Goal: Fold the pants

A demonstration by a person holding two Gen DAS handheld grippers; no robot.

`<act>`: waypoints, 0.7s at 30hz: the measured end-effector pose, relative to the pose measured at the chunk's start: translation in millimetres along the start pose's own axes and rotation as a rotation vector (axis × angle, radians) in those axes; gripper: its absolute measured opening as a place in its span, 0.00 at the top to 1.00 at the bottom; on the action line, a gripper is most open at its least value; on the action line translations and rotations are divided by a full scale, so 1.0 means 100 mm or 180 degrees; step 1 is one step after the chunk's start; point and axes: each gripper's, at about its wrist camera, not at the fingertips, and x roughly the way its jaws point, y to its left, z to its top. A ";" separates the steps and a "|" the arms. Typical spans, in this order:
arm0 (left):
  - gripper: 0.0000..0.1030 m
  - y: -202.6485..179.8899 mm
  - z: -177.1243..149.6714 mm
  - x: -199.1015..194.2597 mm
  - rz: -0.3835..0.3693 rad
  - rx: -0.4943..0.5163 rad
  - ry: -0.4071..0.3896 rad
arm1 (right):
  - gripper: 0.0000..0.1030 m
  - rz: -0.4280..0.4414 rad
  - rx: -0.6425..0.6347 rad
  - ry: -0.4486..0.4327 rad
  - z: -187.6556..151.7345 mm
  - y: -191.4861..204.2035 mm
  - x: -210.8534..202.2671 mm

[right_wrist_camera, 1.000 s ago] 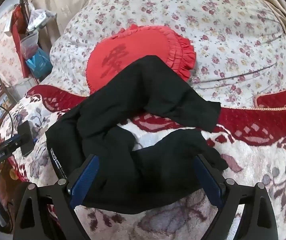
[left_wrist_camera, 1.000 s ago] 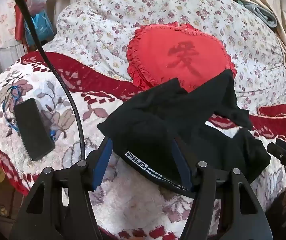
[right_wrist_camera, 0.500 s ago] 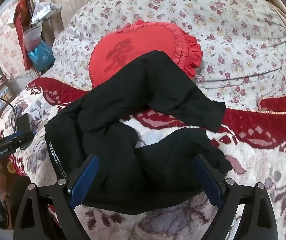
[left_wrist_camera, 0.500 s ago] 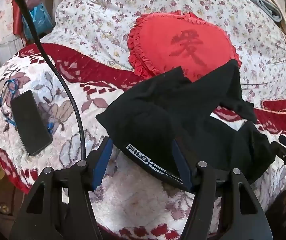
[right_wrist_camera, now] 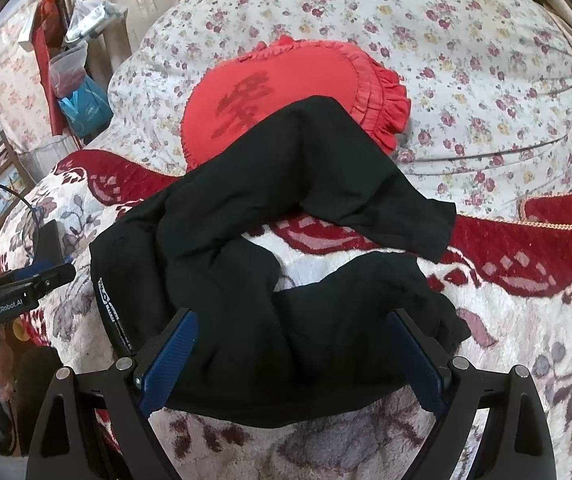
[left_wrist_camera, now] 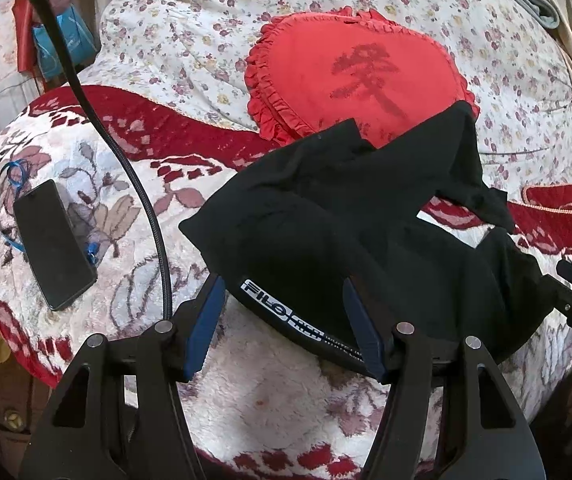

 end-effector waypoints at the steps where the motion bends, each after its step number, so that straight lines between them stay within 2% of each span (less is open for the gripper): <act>1: 0.40 0.00 0.00 0.00 -0.0003 0.0004 -0.0002 | 0.09 0.0006 0.0003 -0.0002 0.00 0.00 0.00; 10: 0.40 -0.04 -0.02 0.05 -0.0022 0.0029 0.0032 | 0.09 0.0015 -0.0073 -0.0016 -0.01 0.03 -0.01; 21: 0.40 0.00 -0.01 0.10 -0.0016 -0.0042 0.0085 | 0.09 0.0054 0.0017 0.0060 -0.03 -0.03 0.05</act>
